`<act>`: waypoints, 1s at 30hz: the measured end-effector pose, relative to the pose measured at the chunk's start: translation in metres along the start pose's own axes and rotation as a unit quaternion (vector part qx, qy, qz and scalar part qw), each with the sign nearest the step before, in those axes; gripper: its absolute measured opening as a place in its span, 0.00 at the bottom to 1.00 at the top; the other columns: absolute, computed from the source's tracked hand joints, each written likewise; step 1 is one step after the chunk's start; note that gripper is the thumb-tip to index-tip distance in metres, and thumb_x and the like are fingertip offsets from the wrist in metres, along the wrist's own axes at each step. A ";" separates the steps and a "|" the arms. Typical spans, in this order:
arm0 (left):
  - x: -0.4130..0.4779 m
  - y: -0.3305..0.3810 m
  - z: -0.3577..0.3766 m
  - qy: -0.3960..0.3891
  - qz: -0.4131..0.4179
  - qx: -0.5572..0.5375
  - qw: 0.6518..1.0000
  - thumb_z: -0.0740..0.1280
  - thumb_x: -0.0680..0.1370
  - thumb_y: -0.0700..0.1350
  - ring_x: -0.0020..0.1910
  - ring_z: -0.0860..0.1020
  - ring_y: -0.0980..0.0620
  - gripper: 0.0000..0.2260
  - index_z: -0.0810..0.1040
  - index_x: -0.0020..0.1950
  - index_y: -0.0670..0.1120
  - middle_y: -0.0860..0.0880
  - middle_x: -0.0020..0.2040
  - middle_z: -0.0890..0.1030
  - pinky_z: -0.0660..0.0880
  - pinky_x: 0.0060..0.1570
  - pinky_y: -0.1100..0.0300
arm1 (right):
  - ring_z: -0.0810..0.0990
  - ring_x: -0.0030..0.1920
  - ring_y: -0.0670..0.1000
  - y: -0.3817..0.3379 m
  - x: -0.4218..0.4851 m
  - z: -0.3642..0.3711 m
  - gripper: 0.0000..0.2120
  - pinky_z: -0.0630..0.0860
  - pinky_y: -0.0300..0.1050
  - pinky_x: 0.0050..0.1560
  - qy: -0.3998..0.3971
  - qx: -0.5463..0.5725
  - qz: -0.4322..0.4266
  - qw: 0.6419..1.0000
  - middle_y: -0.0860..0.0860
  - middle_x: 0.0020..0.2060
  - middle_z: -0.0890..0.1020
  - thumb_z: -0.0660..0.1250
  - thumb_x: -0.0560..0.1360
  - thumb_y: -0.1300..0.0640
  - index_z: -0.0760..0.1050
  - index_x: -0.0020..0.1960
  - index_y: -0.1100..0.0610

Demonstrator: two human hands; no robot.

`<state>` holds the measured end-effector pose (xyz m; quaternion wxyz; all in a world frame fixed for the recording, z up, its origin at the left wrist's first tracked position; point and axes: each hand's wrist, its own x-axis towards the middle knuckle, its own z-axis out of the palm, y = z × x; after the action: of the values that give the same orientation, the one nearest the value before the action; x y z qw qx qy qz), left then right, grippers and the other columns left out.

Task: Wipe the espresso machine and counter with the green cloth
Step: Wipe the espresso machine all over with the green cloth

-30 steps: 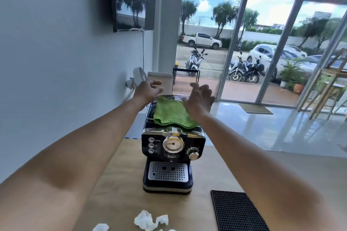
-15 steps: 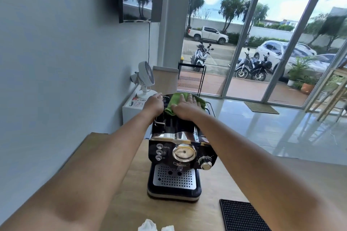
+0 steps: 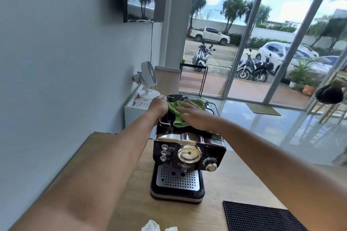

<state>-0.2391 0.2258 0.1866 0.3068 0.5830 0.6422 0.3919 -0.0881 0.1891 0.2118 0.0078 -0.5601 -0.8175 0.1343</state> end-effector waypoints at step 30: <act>-0.001 0.004 -0.004 -0.013 -0.012 0.012 1.000 0.50 0.80 0.34 0.61 0.72 0.36 0.13 0.70 0.58 0.29 0.31 0.61 0.73 0.69 0.58 0.49 | 0.67 0.69 0.39 -0.004 -0.052 0.014 0.18 0.59 0.49 0.75 0.112 0.142 -0.145 0.973 0.39 0.66 0.76 0.56 0.77 0.59 0.80 0.59 0.46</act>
<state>-0.2402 0.2243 0.1922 0.3130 0.5841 0.6493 0.3731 -0.0746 0.1371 0.2060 0.1983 -0.4404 -0.8564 0.1825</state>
